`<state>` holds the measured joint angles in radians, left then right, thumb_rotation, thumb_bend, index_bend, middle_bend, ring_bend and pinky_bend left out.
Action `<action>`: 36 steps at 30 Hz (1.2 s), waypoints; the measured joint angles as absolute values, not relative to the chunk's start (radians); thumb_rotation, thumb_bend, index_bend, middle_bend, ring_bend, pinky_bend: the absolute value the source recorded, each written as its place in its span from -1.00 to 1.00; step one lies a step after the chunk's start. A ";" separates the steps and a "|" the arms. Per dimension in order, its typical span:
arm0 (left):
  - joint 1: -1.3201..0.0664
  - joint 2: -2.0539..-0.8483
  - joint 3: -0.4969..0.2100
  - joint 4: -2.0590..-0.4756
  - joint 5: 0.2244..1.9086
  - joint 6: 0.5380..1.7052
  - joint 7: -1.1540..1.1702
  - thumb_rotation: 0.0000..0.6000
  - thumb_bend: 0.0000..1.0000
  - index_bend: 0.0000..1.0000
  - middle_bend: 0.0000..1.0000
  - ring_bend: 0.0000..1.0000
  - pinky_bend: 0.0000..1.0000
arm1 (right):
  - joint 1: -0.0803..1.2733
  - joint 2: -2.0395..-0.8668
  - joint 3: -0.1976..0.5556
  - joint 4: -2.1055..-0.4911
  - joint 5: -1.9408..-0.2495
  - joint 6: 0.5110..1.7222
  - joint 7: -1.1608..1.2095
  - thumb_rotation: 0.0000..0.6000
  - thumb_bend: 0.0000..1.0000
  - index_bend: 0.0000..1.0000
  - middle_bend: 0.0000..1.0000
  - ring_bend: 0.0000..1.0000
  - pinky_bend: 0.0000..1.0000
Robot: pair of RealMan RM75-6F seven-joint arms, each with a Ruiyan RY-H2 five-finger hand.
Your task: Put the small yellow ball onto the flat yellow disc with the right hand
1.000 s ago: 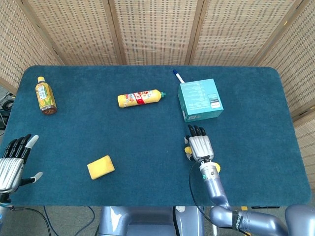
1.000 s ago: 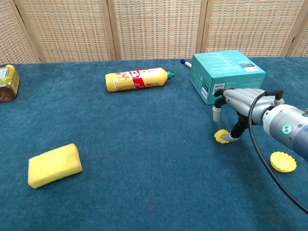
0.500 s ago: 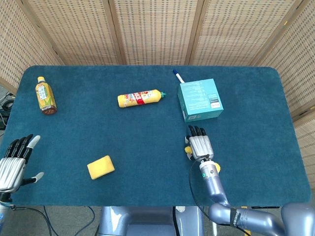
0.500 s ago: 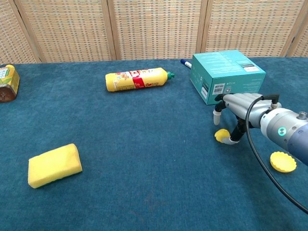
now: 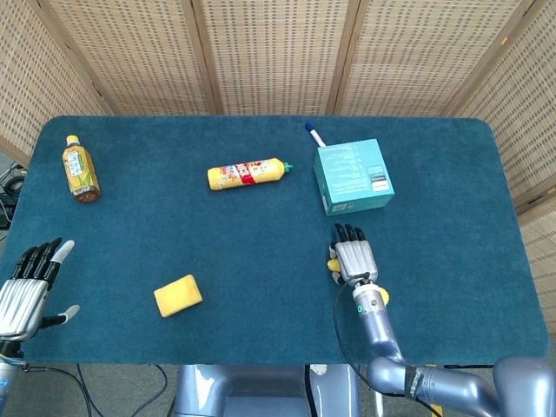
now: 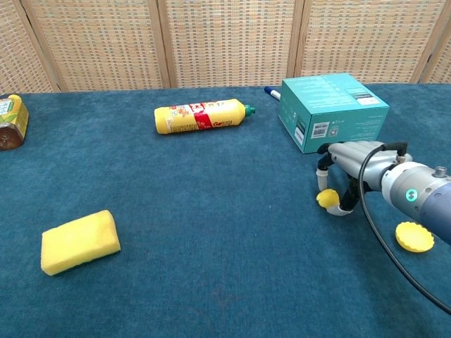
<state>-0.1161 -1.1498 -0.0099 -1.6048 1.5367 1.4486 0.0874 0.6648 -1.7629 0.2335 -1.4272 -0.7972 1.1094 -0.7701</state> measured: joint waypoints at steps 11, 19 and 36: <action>-0.118 -1.150 -0.007 -1.605 1.542 1.448 0.085 1.00 -0.68 -1.00 -1.00 -1.00 -0.90 | 0.666 -1.735 0.231 -1.488 -0.813 1.138 -0.767 1.00 -0.51 0.05 -0.86 -1.00 -0.84; -0.115 -1.144 -0.009 -1.609 1.539 1.454 0.077 1.00 -0.68 -1.00 -1.00 -1.00 -0.90 | 0.647 -1.657 0.221 -1.592 -0.835 1.199 -0.788 1.00 -0.51 0.05 -0.86 -1.00 -0.84; -0.109 -1.132 0.002 -1.627 1.568 1.473 0.076 1.00 -0.68 -1.00 -1.00 -1.00 -0.90 | 0.457 -1.462 0.026 -1.723 -1.098 1.346 -0.632 1.00 -0.52 0.05 -0.87 -1.00 -0.84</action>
